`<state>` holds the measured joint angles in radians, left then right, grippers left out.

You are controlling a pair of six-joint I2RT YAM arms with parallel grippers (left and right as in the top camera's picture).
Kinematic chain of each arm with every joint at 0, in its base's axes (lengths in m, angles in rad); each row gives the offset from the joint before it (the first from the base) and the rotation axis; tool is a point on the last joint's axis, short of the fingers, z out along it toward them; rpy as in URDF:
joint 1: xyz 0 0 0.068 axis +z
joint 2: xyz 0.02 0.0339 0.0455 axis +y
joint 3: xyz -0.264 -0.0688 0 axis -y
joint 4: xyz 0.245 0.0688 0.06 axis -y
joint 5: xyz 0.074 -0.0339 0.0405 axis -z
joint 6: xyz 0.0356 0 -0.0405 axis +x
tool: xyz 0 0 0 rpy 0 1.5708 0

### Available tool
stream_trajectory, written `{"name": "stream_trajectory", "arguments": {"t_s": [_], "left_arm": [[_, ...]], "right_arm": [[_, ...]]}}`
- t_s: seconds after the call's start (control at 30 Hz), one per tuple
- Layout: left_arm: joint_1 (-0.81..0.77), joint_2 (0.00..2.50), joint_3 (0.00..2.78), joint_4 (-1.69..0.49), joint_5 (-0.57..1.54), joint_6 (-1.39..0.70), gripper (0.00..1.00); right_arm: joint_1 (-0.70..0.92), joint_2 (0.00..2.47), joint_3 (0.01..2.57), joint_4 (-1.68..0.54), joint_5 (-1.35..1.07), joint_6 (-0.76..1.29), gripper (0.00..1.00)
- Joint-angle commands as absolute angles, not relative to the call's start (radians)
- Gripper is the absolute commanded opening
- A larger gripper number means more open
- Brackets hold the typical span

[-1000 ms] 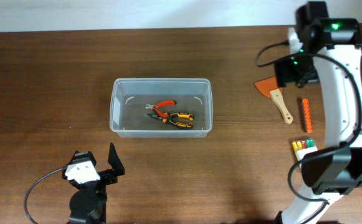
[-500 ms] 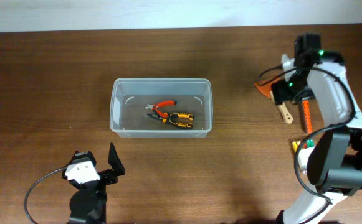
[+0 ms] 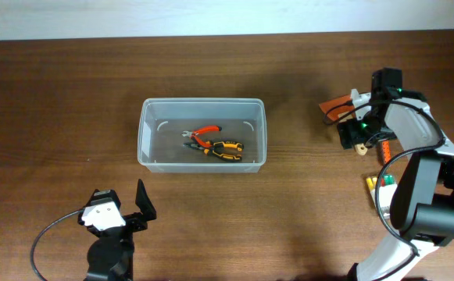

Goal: Pack container
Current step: 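Move the right gripper to the scraper's wooden handle and grasp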

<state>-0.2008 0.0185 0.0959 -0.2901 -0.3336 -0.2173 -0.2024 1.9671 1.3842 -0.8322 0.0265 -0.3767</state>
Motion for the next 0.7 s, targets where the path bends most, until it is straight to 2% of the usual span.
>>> {"name": "stream_trajectory", "arguments": {"t_s": [0.0, 0.23, 0.67], "left_arm": [[-0.205, 0.014, 0.093, -0.292, -0.337, -0.208, 0.99], [-0.205, 0.014, 0.093, -0.292, -0.337, -0.208, 0.99], [-0.205, 0.014, 0.093, -0.292, -0.337, -0.208, 0.99]], "right_arm": [[-0.21, 2.006, 1.376, -0.821, -0.04, -0.442, 0.92], [-0.208, 2.036, 1.376, -0.79, -0.06, -0.519, 0.92], [-0.208, 2.052, 1.376, -0.714, -0.057, -0.528, 0.9]]}}
